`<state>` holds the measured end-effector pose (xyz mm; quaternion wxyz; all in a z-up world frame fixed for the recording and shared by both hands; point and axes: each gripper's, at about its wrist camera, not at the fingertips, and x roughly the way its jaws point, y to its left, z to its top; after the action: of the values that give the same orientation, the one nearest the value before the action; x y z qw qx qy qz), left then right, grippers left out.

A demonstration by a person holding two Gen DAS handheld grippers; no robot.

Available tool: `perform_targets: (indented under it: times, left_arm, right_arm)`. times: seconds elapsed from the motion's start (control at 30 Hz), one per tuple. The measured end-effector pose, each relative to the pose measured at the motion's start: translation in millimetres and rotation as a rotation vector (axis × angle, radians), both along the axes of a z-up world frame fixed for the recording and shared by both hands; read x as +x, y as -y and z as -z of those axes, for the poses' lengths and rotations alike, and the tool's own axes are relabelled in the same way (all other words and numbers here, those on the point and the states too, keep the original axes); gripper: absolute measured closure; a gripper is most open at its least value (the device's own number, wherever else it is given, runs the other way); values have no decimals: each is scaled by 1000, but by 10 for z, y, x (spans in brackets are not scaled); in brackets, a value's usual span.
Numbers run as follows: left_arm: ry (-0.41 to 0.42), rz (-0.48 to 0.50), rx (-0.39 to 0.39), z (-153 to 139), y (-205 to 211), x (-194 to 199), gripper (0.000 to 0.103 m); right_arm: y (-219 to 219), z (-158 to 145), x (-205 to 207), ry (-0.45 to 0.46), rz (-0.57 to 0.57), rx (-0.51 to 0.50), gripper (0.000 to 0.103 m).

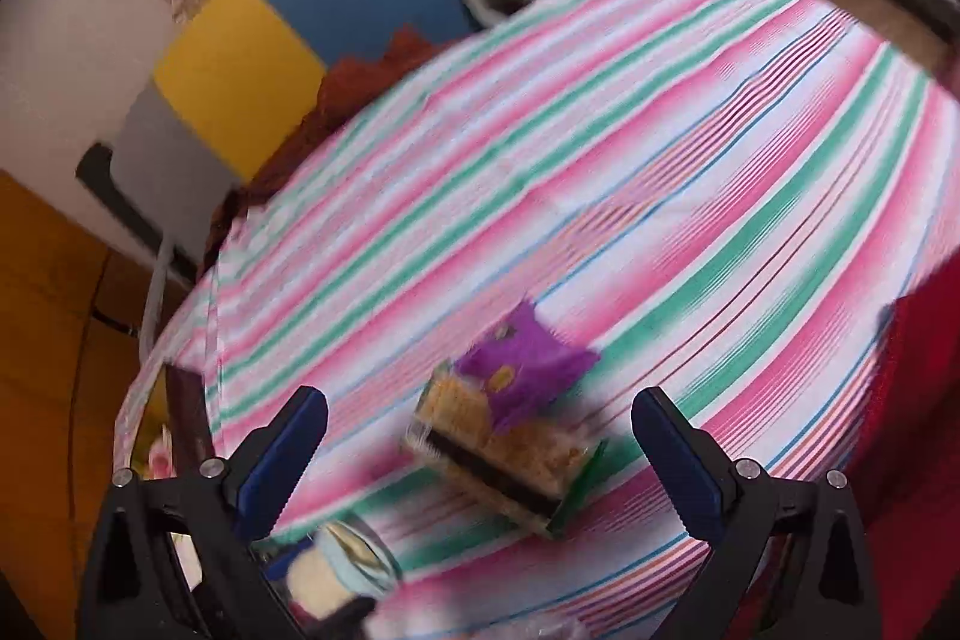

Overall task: Organize objects
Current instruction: 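Grasp the beige knit mitten with the left gripper while the right gripper grasps the white plastic bag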

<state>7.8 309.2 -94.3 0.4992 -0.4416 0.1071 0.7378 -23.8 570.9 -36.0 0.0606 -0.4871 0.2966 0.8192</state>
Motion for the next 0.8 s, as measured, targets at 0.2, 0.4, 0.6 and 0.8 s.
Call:
perform_targets:
  times: [0.2, 0.4, 0.6, 0.8]
  left_arm:
    - [-12, -16, -6, 29, 87, -32, 39]
    - [1, -25, 7, 49, 133, -53, 39]
    - [3, -38, 3, 34, 145, -34, 40]
    - [-11, -57, -10, 6, 201, -6, 43]
  right_arm:
    - [445, 15, -11, 175, -313, 104, 1]
    - [749, 172, 273, 328, -682, 334, 3]
    - [994, 531, 354, 494, -768, 499, 27]
    - [989, 586, 381, 477, -842, 539, 37]
